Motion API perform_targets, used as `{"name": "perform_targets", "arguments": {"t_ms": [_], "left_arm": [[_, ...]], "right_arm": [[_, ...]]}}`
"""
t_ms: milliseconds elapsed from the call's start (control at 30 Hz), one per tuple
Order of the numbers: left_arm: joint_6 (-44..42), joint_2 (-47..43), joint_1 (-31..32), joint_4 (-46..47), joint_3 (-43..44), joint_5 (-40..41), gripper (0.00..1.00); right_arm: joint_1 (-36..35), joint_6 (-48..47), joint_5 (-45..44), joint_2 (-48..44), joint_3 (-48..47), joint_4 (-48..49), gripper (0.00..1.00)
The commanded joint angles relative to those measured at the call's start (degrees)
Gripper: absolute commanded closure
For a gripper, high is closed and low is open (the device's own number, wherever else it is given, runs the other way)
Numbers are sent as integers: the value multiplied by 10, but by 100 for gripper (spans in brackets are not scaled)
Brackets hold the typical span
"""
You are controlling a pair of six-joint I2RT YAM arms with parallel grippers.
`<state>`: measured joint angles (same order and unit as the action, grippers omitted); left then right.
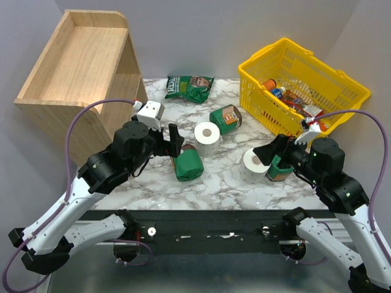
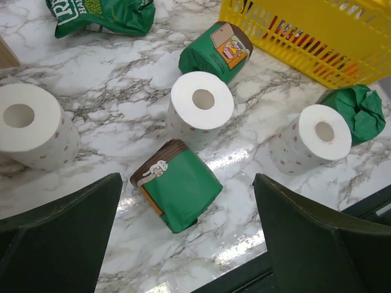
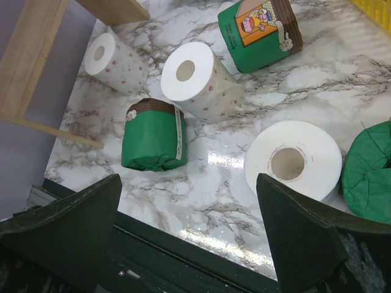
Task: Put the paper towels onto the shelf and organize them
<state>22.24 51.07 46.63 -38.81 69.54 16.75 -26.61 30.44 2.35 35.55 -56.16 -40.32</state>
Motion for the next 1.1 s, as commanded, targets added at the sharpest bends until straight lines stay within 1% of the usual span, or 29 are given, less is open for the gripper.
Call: {"name": "perform_targets", "arguments": {"t_ms": [0, 300, 400, 467, 533, 600, 700, 833, 933, 1067], "left_arm": [[-18, 10, 1, -20, 23, 28, 1], [-56, 18, 2, -29, 18, 38, 1], [-55, 32, 1, -53, 18, 44, 1], [-54, 41, 2, -68, 4, 41, 1], [-58, 45, 2, -68, -14, 18, 1], [-70, 46, 4, -52, -52, -4, 1], [-84, 52, 15, -23, -104, -3, 1], [-97, 78, 52, 1, -137, 54, 1], [-121, 100, 77, 20, -154, 53, 1], [-144, 124, 110, 76, -194, 76, 1]], "right_arm": [[2, 4, -19, -10, 5, -4, 0], [2, 3, -13, -14, 11, 0, 0], [2, 1, -5, -26, 18, 6, 0], [2, 1, -4, -39, 34, 14, 0], [2, 0, 3, -48, 47, 31, 0], [2, -10, 34, -52, 61, 49, 0], [2, -12, 59, -57, 69, 66, 0], [2, -19, 66, -58, 68, 70, 0], [2, -29, 78, -68, 69, 71, 0], [2, -32, 72, -83, 74, 77, 0]]}}
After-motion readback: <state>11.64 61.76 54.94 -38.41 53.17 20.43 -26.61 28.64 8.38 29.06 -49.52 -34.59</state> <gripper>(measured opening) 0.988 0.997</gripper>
